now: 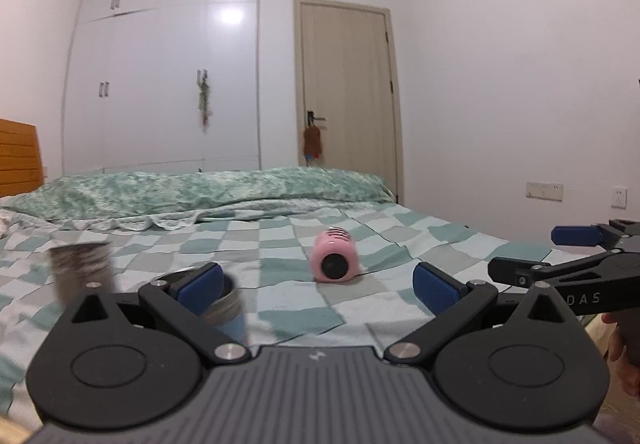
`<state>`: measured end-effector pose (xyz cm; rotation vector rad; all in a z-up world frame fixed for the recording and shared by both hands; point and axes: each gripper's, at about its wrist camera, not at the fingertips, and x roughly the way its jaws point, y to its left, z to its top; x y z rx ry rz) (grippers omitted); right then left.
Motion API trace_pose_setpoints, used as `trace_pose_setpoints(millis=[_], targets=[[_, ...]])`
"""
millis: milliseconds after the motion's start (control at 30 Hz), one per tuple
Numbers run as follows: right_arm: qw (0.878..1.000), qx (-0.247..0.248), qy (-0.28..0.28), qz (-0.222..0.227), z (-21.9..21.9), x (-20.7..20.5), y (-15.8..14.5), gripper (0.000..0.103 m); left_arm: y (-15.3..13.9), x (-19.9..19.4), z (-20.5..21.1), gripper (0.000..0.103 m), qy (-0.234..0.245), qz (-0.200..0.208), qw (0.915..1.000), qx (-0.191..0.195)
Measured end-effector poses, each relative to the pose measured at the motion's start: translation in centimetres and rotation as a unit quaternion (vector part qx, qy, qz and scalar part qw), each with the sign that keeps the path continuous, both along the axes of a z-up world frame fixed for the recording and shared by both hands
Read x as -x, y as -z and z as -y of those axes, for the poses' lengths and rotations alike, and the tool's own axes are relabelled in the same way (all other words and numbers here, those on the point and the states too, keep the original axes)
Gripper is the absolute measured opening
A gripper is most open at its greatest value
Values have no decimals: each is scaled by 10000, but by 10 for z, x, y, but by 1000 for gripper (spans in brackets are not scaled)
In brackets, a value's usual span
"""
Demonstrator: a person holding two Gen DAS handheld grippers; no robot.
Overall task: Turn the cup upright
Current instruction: 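Move the left tool toward the pink cup while the right tool approaches it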
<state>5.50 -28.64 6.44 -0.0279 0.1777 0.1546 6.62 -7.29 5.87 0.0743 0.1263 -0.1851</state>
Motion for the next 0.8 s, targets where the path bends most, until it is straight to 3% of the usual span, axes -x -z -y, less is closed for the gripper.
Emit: trace_pose_setpoints(millis=[400, 800], targets=[[9965, 40, -128, -820, 35, -105, -7, 103, 0, -99, 51, 103, 3, -532, 9983, -239], [9930, 141, -242, -1143, 41, -191, -4, 103, 17, -186, 71, 103, -247, -1127, 9929, -289]])
